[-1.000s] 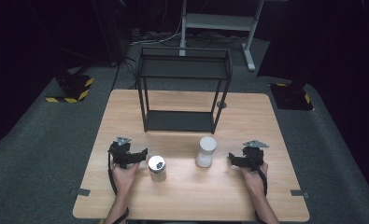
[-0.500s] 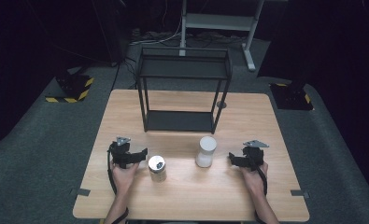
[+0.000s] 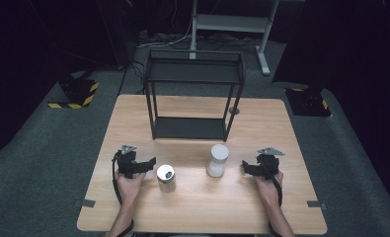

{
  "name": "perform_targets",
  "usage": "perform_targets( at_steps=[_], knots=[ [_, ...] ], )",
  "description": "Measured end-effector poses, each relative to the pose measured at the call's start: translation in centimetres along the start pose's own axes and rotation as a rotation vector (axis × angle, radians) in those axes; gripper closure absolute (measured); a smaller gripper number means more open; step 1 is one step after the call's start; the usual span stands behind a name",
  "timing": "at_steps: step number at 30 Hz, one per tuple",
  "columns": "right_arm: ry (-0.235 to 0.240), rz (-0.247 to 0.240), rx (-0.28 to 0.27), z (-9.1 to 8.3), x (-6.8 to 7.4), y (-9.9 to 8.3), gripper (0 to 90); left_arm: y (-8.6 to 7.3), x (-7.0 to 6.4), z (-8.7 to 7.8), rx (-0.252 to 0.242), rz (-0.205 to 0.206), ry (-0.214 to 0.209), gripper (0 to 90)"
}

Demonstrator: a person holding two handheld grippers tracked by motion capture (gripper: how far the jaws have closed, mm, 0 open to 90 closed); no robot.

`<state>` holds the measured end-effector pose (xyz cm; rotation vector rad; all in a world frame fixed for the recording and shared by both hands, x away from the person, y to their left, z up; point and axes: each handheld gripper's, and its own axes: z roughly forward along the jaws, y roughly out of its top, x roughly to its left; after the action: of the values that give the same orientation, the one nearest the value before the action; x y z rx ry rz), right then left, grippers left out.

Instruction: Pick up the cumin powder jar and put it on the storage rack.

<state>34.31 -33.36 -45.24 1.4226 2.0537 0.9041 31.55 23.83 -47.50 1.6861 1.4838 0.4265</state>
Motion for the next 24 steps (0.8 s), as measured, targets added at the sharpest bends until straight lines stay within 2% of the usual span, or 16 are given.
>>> perform_targets(
  at_steps=[10, 14, 18, 24],
  knots=[
    [0.001, 0.005, -0.006, 0.1, -0.1, 0.0, 9.4, 0.2, 0.3, -0.8, 0.011, 0.024, -0.026, 0.3],
    [0.000, 0.005, -0.005, 0.1, -0.1, 0.0, 9.5, 0.2, 0.4, -1.8, 0.002, 0.047, -0.029, 0.4],
    [-0.001, 0.005, -0.005, 0.1, 0.0, 0.0, 9.4, 0.0, 0.9, -2.7, -0.007, 0.047, -0.038, 0.4],
    [0.000, 0.006, -0.005, 0.1, -0.1, 0.0, 9.3, -0.6, 1.2, -4.0, -0.005, 0.074, -0.044, 0.4]
  ],
)
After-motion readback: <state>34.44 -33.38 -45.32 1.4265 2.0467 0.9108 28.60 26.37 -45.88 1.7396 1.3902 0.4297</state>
